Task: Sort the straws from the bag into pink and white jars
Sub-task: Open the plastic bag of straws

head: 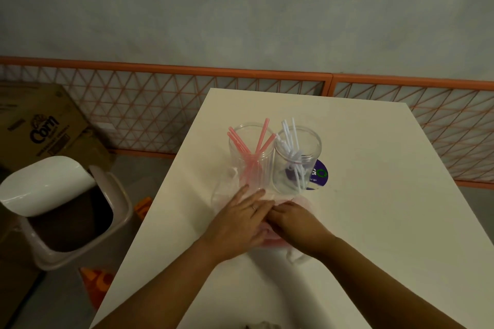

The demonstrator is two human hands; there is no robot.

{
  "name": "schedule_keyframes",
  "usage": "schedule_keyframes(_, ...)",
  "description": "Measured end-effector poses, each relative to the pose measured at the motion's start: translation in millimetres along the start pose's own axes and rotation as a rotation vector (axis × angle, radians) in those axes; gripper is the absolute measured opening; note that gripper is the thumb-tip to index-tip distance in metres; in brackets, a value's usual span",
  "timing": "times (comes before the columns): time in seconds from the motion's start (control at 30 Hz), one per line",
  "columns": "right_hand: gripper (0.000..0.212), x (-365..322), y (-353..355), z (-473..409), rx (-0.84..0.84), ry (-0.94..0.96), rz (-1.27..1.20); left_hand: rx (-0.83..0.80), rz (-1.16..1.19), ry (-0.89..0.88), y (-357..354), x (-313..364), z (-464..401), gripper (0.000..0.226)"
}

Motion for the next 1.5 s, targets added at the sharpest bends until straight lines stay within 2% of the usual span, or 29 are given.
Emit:
schedule_keyframes(0.07,0.029,2,-10,-3,-0.159,-0.063,0.026,-0.173,0.125,-0.002,-1,-1,-3,0.049)
schedule_keyframes(0.13,0.028,7,-15,1,-0.214,-0.142,0.049,-0.292,0.141,-0.007,-4,-8,0,0.049)
schedule_keyframes(0.23,0.025,13,-15,8,-0.18,-0.24,0.037,-0.274,-0.075,-0.117,-7,-17,7,0.032)
schedule_keyframes(0.3,0.028,17,-16,13,-0.16,-0.275,0.06,-0.309,-0.128,-0.114,-14,-21,12,0.039)
schedule_keyframes(0.37,0.029,20,-15,17,-0.133,-0.308,0.077,-0.298,-0.13,-0.027,-18,-23,15,0.062)
schedule_keyframes(0.43,0.031,21,-11,20,-0.158,-0.363,0.053,-0.253,-0.138,0.146,-16,-28,17,0.073)
schedule_keyframes(0.5,0.031,24,-6,22,-0.177,-0.403,0.06,-0.239,-0.182,0.282,-15,-33,19,0.066)
schedule_keyframes(0.57,0.032,26,-1,24,-0.168,-0.439,0.093,-0.26,-0.19,0.376,-10,-39,20,0.047)
schedule_keyframes(0.63,0.039,27,-1,26,-0.165,-0.48,0.091,-0.365,-0.143,0.426,-14,-44,22,0.029)
schedule_keyframes(0.7,0.047,27,-3,28,-0.167,-0.513,0.065,-0.436,-0.059,0.466,-15,-48,22,0.04)
schedule_keyframes(0.77,0.062,26,-3,29,-0.198,-0.549,0.044,-0.435,-0.002,0.469,-17,-48,24,0.046)
schedule_keyframes(1.0,0.119,26,-3,38,-0.461,-0.587,0.134,-0.485,0.016,0.494,-27,-39,24,0.095)
schedule_keyframes(1.13,0.122,24,-4,40,-0.563,-0.601,0.142,-0.54,0.013,0.501,-34,-36,28,0.107)
schedule_keyframes(1.2,0.114,20,7,37,-0.6,-0.62,0.099,-0.436,0.004,0.476,-32,-37,29,0.107)
schedule_keyframes(1.27,0.095,15,21,30,-0.558,-0.623,0.105,-0.191,-0.095,0.406,-27,-41,32,0.101)
schedule_keyframes(1.37,0.053,5,35,13,-0.311,-0.549,0.097,0.195,-0.141,0.248,-23,-34,32,0.066)
schedule_keyframes(1.43,0.038,-3,34,-1,-0.175,-0.475,-0.039,0.309,-0.158,0.124,-22,-26,24,0.044)
schedule_keyframes(1.5,0.038,-8,23,-12,-0.156,-0.437,-0.177,0.31,-0.148,0.04,-25,-20,13,0.032)
Point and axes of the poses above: each hand's wrist, its own z-axis away from the middle knuckle, its own y-axis out of the back of the hand, x = y × z, the point moved 2 cm from there along -z, towards the middle knuckle, and after that the axes turned 7 degrees about -x, right-handed, at the moved point
